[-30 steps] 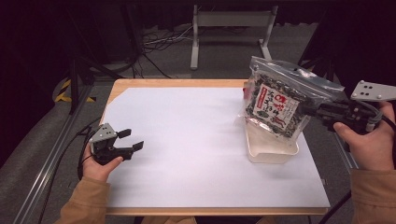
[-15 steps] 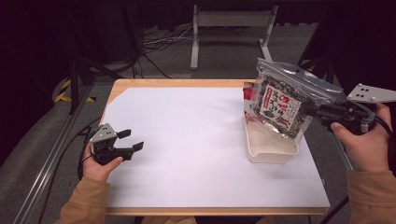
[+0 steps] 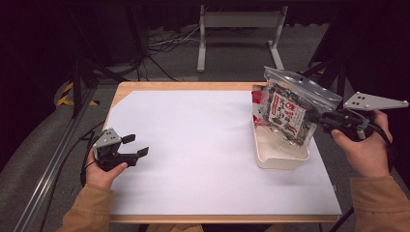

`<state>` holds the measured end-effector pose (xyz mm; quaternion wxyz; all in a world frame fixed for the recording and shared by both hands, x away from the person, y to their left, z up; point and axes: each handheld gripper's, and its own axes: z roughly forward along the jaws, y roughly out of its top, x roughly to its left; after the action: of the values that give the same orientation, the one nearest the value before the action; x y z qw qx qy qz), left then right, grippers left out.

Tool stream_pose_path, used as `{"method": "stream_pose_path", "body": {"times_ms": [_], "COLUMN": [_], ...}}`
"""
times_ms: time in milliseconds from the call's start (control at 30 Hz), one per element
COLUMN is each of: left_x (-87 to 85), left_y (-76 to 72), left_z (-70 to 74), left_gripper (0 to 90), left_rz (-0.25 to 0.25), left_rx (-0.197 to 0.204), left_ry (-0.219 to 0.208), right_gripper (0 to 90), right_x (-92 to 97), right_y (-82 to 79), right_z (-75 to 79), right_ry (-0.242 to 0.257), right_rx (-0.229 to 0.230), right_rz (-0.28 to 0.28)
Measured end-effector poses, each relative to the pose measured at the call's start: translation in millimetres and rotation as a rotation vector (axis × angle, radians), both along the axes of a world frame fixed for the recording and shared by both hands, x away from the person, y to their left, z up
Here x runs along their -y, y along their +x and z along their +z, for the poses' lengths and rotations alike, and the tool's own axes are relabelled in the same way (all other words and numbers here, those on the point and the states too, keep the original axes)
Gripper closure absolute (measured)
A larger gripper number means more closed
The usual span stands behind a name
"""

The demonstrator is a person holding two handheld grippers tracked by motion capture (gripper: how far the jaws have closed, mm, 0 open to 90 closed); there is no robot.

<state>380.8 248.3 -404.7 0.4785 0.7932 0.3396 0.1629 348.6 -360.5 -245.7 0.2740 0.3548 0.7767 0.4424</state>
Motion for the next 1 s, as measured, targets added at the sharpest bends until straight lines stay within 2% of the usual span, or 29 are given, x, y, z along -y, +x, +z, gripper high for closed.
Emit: {"method": "stream_pose_path", "body": {"times_ms": [100, 267, 367, 600, 700, 800, 1000], "left_x": [-0.8, -1.6, -1.8, -2.7, -2.1, -2.3, -1.8], "left_y": [0.1, 0.0, 0.0, -0.3, -1.1, -1.7, -2.1], "left_z": [-0.9, -0.9, -1.1, -2.3, -2.4, -2.1, -2.0], "left_gripper": [25.0, 24.9, 24.7, 24.5, 24.3, 24.3, 24.1], "left_rz": [0.005, 0.006, 0.006, 0.010, 0.007, 0.007, 0.008], "left_rx": [-0.003, -0.004, -0.005, -0.010, -0.016, -0.011, -0.016], "left_ry": [0.001, -0.001, -0.002, -0.007, -0.009, -0.007, -0.007], "right_gripper": [76.7, 76.7, 76.7, 76.7, 76.8, 76.7, 76.9], "right_x": [-3.3, -3.6, -6.7, -3.4, -2.1, -3.9, 2.9], "right_y": [3.4, 5.7, 9.3, 13.1, 16.8, 19.0, 16.1], "right_z": [-6.3, -12.7, -24.1, -37.6, -41.4, -46.8, -58.1], "right_ry": [-0.013, -0.006, -0.019, 0.008, 0.021, 0.008, 0.046], "right_rx": [-0.020, -0.042, -0.068, -0.074, -0.093, -0.121, -0.100], "right_rz": [0.005, 0.012, 0.017, 0.007, 0.000, -0.003, -0.011]}}
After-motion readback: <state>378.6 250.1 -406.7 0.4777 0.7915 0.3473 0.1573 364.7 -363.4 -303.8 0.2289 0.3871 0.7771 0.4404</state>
